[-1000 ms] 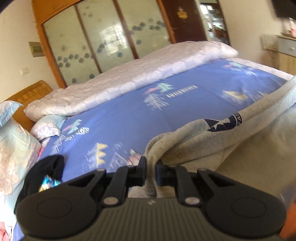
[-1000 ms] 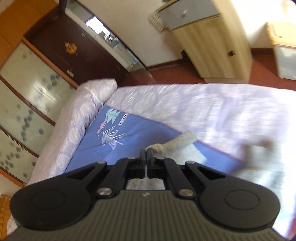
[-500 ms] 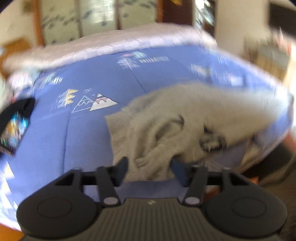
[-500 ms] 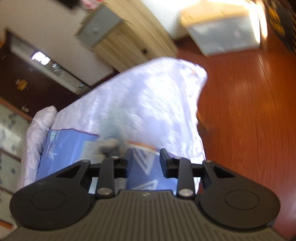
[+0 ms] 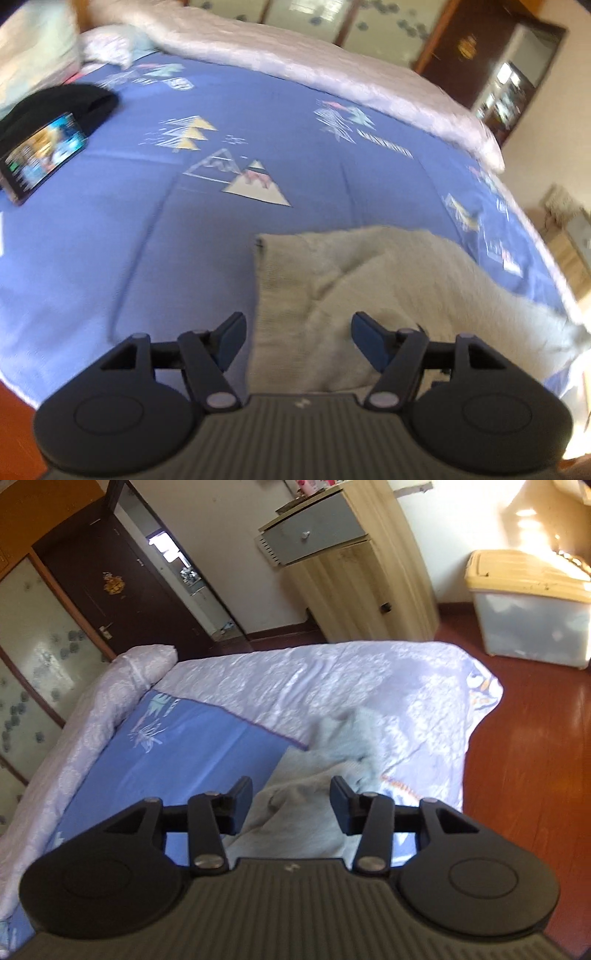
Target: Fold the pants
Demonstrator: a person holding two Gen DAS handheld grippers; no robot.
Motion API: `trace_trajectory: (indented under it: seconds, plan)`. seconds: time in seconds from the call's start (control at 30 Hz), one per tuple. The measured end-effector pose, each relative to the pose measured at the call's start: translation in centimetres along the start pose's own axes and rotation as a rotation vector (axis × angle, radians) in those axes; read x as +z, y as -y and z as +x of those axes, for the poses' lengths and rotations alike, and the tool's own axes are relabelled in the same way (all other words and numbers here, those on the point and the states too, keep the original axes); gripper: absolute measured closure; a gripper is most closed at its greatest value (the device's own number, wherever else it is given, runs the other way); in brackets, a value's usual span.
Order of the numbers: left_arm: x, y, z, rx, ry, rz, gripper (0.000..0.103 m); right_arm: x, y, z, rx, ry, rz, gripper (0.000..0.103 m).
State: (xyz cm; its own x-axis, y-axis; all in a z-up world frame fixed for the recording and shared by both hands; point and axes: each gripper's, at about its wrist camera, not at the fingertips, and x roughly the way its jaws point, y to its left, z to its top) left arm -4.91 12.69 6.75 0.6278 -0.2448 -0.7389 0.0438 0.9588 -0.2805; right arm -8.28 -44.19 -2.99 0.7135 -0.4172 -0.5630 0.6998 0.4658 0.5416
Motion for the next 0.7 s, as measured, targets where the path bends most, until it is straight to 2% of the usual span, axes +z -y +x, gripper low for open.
trace_trajectory:
  seconds: [0.13, 0.23, 0.27, 0.3, 0.33, 0.43, 0.47, 0.5, 0.53, 0.57, 0.63, 0.7]
  plan:
    - [-0.7, 1.9, 1.6, 0.06, -0.048, 0.074, 0.038, 1.1, -0.1, -0.6, -0.04, 0.044, -0.036, 0.05]
    - [-0.9, 2.3, 2.2, 0.108, -0.078, 0.097, 0.038, 2.4, -1.2, 0.2, -0.035, 0.048, -0.118, 0.05]
    - [-0.9, 2.3, 2.3, 0.111, -0.087, 0.094, 0.038, 2.5, -1.8, 1.0, -0.028, 0.025, -0.169, 0.046]
    - [-0.9, 2.3, 2.4, 0.115, -0.095, 0.089, 0.038, 2.4, -2.6, 1.9, -0.027, -0.017, -0.238, 0.038]
    - [-0.9, 2.2, 2.4, 0.119, -0.1, 0.087, 0.038, 2.4, -3.1, 3.1, -0.036, -0.06, -0.315, 0.036]
    - [-0.8, 2.4, 2.3, 0.134, -0.112, 0.079, 0.037, 0.0, -4.2, 5.5, -0.11, -0.153, -0.514, 0.037]
    - [-0.8, 2.4, 2.4, 0.138, -0.116, 0.078, 0.037, -0.9, -4.2, 5.9, -0.115, -0.176, -0.558, 0.05]
    - [-0.9, 2.4, 2.4, 0.142, -0.122, 0.078, 0.037, -1.6, -4.1, 6.3, -0.137, -0.183, -0.6, 0.074]
    - [-0.7, 2.5, 2.6, 0.148, -0.128, 0.079, 0.037, -2.1, -4.0, 6.3, -0.169, -0.162, -0.623, 0.08]
    - [-0.7, 2.5, 2.7, 0.155, -0.134, 0.083, 0.037, -1.9, -3.6, 6.0, -0.167, -0.129, -0.591, 0.082]
    - [-0.6, 2.7, 2.9, 0.168, -0.142, 0.092, 0.035, -0.2, -2.4, 5.2, -0.155, -0.047, -0.446, 0.086]
    - [-0.5, 3.0, 3.1, 0.176, -0.148, 0.101, 0.035, 1.6, -1.0, 4.5, -0.103, 0.046, -0.278, 0.086]
